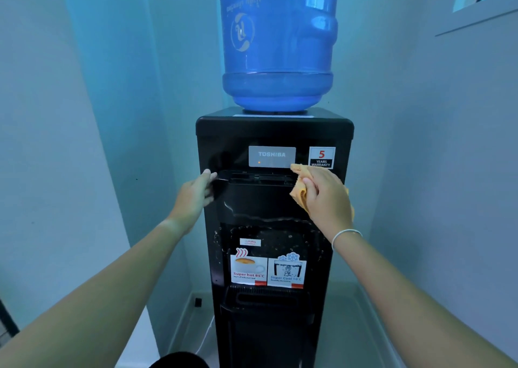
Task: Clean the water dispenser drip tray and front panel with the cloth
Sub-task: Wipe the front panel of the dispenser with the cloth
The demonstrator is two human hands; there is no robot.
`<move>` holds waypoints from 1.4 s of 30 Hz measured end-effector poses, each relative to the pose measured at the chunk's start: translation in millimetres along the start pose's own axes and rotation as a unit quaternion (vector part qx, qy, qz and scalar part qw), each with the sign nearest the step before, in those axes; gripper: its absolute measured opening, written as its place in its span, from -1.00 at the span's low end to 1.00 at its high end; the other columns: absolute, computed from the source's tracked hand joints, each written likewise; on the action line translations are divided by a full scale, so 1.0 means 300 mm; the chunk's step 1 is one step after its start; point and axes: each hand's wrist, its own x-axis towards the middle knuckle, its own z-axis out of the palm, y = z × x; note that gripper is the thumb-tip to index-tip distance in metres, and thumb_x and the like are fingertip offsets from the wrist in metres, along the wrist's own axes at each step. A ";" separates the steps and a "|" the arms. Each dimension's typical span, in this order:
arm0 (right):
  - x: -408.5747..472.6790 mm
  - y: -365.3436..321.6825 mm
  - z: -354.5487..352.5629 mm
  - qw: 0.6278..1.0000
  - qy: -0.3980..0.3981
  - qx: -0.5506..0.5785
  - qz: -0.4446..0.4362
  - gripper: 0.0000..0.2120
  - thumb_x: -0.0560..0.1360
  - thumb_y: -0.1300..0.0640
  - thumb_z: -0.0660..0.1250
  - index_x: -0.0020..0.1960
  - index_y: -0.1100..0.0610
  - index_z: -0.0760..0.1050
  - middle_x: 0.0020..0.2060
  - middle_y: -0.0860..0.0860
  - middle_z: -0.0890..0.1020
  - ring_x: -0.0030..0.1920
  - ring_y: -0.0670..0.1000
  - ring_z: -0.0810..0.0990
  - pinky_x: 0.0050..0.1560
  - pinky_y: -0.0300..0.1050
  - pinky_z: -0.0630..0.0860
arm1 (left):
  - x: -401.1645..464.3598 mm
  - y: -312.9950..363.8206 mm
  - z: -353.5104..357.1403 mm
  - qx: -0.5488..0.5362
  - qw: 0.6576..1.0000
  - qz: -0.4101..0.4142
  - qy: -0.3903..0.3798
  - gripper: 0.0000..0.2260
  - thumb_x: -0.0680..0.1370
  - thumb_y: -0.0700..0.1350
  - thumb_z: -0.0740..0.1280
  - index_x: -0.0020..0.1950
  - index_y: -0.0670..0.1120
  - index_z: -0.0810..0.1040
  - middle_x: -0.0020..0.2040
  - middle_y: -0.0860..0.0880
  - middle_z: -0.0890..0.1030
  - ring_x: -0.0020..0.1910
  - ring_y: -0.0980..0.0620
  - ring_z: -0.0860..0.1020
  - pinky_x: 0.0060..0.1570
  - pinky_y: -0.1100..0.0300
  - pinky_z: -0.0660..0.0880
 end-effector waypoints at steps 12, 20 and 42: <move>-0.152 0.103 0.102 0.989 0.119 0.072 -0.056 -0.60 0.56 0.19 0.11 0.40 0.15 0.31 0.43 -0.12 0.23 0.46 -0.01 0.19 0.40 -0.29 0.23 | -0.011 -0.038 0.005 -0.032 0.999 0.027 0.005 -0.74 0.64 -0.05 0.10 0.26 -0.05 0.46 0.21 -0.07 0.51 0.25 -0.02 0.47 0.22 0.14 0.40; -0.323 0.191 0.248 0.975 0.032 -0.149 -0.161 -0.56 0.64 0.04 -0.14 0.51 -0.05 -0.04 0.52 -0.18 -0.16 0.53 -0.02 -0.18 0.52 -0.04 -0.18 | 0.014 -0.062 -0.020 -0.028 1.000 0.010 -0.003 -0.56 0.66 0.05 -0.05 0.40 -0.12 0.39 0.37 -0.11 0.43 0.30 -0.03 0.42 0.30 0.01 0.38; -0.210 -0.057 0.344 0.876 -0.004 -0.331 -0.350 -0.40 0.49 0.21 -0.06 0.51 0.02 -0.04 0.50 -0.15 0.02 0.51 0.02 -0.20 0.49 0.02 -0.27 | 0.045 -0.134 -0.148 -0.005 0.999 -0.026 0.020 -0.48 0.64 0.14 -0.06 0.32 -0.14 0.48 0.19 -0.09 0.56 0.11 -0.06 0.56 0.19 0.09 0.45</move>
